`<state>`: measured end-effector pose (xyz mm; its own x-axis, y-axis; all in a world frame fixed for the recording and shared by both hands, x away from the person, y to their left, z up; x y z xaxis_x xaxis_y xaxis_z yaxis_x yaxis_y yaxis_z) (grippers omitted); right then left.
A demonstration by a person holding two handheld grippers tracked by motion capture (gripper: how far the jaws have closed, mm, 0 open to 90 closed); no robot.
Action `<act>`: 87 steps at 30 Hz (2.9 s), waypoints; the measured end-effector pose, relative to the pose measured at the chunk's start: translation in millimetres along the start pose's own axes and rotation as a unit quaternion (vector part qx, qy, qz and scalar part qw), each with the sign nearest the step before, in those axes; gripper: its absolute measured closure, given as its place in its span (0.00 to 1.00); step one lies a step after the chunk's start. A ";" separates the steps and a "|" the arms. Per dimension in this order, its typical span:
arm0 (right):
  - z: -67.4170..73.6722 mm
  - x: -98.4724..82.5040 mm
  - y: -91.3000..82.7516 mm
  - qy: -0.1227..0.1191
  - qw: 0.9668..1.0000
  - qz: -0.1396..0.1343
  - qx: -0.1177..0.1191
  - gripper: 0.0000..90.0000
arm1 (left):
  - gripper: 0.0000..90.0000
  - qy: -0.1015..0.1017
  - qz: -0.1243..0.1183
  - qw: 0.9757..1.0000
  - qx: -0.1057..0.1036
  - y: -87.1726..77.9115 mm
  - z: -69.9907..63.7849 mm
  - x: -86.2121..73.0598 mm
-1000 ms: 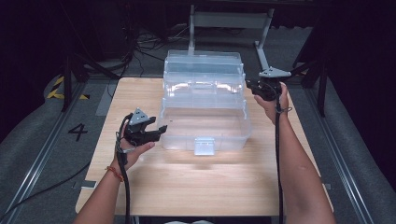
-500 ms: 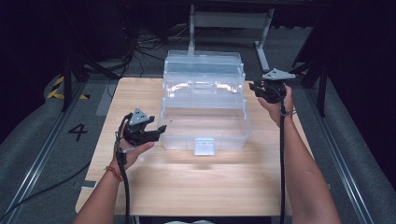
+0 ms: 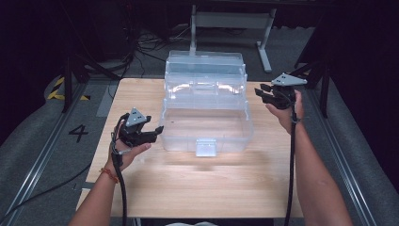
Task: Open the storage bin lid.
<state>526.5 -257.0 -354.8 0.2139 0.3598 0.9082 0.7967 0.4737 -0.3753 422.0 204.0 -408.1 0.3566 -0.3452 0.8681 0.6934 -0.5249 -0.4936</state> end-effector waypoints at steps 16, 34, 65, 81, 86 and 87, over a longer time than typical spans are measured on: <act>21.8 -13.3 -47.2 -0.037 0.999 0.004 0.035 0.56 | 0.36 0.035 0.032 0.999 0.014 -26.4 4.5 -9.9; 44.4 -67.1 -86.8 -0.054 0.997 0.052 0.027 0.32 | 0.25 0.084 0.098 0.992 -0.004 -41.0 1.9 -50.4; 53.9 -200.7 -132.3 0.050 0.988 0.140 0.028 0.25 | 0.18 0.002 0.142 0.989 -0.052 -64.5 10.3 -135.2; 47.8 -204.0 -130.1 0.092 0.985 0.145 0.034 0.21 | 0.15 -0.011 0.125 0.992 -0.029 -64.6 6.2 -138.5; 47.7 -204.0 -130.0 0.092 0.984 0.145 0.034 0.21 | 0.14 -0.013 0.127 0.991 -0.033 -63.6 6.5 -138.4; 47.6 -204.0 -130.0 0.092 0.984 0.145 0.034 0.21 | 0.13 -0.014 0.129 0.991 -0.033 -63.6 6.6 -138.2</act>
<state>352.4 -353.7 -500.2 0.5316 0.3390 0.7762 0.6480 0.4275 -0.6304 332.7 290.2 -496.4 0.5348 -0.4535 0.7130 0.5351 -0.4712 -0.7011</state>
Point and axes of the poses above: each handheld gripper's, and its own axes: y roughly forward along the jaws, x roughly out of its top, z roughly to its left, the point moved 2 cm from there along y, roughly forward along the jaws, and after that the axes turned 3 degrees about -z, right-handed, at the moved point
